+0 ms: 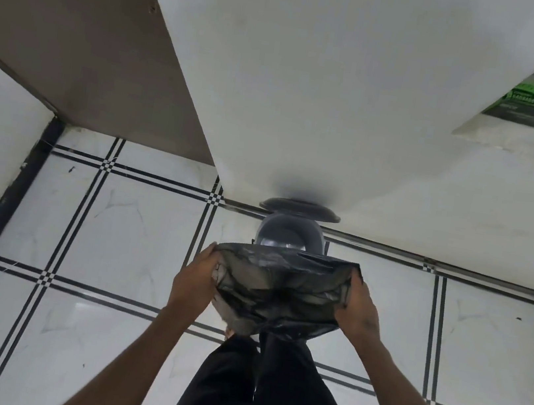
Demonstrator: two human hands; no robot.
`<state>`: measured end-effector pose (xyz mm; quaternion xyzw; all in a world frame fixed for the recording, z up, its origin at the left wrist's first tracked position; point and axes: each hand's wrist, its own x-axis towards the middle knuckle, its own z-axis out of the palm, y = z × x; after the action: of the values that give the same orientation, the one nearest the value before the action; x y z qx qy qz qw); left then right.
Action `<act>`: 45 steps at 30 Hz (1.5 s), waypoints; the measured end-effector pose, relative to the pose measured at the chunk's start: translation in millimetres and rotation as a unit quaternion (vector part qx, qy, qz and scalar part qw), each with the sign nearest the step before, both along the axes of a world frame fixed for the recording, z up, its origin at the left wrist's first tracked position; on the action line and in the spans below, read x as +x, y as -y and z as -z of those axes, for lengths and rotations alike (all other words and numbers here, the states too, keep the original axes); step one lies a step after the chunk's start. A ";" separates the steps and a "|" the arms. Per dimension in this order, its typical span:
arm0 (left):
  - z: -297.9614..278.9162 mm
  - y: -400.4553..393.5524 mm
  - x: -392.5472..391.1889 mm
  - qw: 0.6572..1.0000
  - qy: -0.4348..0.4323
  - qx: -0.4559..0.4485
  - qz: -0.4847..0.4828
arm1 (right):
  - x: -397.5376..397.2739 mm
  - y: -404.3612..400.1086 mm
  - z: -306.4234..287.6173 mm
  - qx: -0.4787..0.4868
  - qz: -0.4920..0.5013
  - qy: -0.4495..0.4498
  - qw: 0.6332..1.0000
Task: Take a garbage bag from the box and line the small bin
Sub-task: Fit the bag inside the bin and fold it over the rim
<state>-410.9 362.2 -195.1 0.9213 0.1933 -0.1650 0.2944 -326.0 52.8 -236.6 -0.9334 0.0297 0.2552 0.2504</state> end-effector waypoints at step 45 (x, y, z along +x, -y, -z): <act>219.3 30.0 58.4 0.993 0.073 -0.091 -0.018 | 37.4 -10.0 211.2 0.072 0.093 0.060 0.991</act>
<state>-352.6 332.2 -414.4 0.8968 0.1718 -0.1086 0.3930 -288.5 62.8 -447.8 -0.9197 0.0825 0.1764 0.3410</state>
